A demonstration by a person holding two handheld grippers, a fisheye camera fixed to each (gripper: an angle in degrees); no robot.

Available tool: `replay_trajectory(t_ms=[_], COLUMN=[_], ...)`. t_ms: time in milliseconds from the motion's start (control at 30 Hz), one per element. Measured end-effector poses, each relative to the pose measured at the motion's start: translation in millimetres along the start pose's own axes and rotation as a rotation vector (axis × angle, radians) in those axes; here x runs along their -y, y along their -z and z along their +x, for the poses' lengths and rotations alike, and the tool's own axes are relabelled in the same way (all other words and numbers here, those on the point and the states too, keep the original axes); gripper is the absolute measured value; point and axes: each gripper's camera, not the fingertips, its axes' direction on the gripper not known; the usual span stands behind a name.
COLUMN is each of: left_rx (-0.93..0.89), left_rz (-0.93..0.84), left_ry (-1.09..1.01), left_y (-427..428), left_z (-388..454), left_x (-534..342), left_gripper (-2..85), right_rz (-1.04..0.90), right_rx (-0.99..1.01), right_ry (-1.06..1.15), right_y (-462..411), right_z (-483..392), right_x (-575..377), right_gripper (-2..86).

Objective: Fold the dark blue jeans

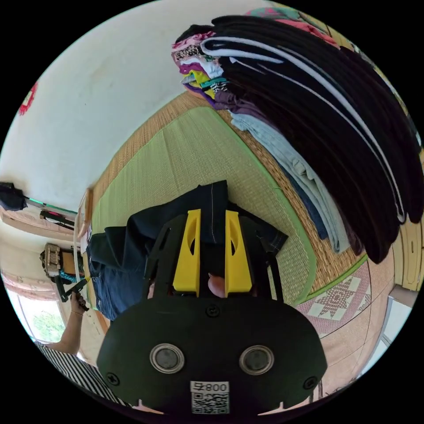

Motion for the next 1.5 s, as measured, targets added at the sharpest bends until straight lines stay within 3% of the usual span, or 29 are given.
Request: replay_trajectory(t_ms=[167,333,500,600,667,833,933,1100,1333,1500], left_rx=[-0.062,-0.116,-0.121,-0.111,-0.060,0.080,0.172,0.287,0.196,0.117], left_rz=[-0.031,-0.031,-0.025,-0.008,-0.011,-0.059,-0.182,-0.145,-0.115,-0.128], left_ry=[-0.034,-0.062,-0.103,-0.164,-0.183,-0.245,-0.230,-0.283,-0.231,-0.205], left_y=[-32,-51,-65,-70,-75,-102,-136,-150,-151,-158], left_z=[16,30,47,62,71,99,109,132,133,135], left_x=[34,57,79,93,104,136,153,162,167,171], left_gripper=[0.1,0.2,1.4,4.4,7.3,10.4,9.3,2.0,0.9,2.7], right_rz=[-0.084,-0.019,0.013,-0.053,-0.101,-0.152,-0.135,-0.160,-0.115,-0.059], right_rx=[0.039,0.137,-0.032,-0.064,0.026,0.036,0.022,-0.011,0.106,0.143], right_ry=[-0.006,0.133,0.266,0.195,0.158,0.065,0.052,0.110,0.122,0.031], right_y=[-7,34,66,47,34,8,9,15,26,36], right_z=[17,9,-8,11,26,53,58,57,62,83], right_x=[10,14,30,37,39,42,44,43,37,32], right_gripper=[3.5,0.8,1.6,5.9,8.9,9.4,6.5,1.2,1.7,9.2])
